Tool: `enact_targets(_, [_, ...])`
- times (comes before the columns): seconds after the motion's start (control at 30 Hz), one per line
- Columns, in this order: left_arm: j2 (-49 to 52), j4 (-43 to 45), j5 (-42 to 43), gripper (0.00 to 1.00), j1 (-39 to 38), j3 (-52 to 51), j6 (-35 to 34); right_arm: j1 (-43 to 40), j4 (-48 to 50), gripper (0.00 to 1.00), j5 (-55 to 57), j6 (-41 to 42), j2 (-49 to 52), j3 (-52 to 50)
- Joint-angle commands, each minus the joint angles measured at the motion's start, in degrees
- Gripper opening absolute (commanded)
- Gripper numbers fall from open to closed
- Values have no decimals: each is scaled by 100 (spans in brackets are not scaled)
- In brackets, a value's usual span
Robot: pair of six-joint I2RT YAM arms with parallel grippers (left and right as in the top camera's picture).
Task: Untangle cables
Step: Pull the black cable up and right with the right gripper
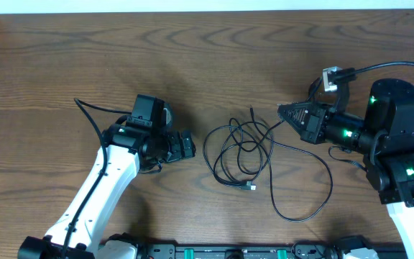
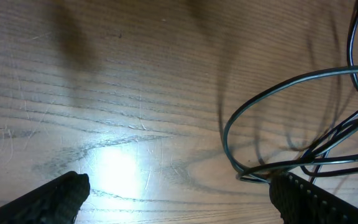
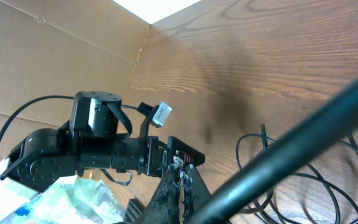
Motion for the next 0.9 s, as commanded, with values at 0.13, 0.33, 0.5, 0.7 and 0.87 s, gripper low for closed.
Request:
enact_targets(0.13, [-7, -31, -59, 98, -7, -15, 11, -11, -98, 1, 17, -116, -13, 2])
enact_targets(0.33, [-7, -31, -61, 98, -7, -15, 11, -17, -90, 1, 15, -116, -13, 2])
enact_targets(0.5, [-7, -26, -57, 98, -7, -15, 11, -31, 702, 1, -348, -48, -83, 11])
enact_targets(0.7, [-7, 601, -61, 98, -7, -15, 11, -105, 2227, 1, -579, 931, -127, 11])
enact_targets(0.87, [0, 811, 275, 98, -52, -15, -85, -103, 2184, 1, -326, 1043, -94, 11])
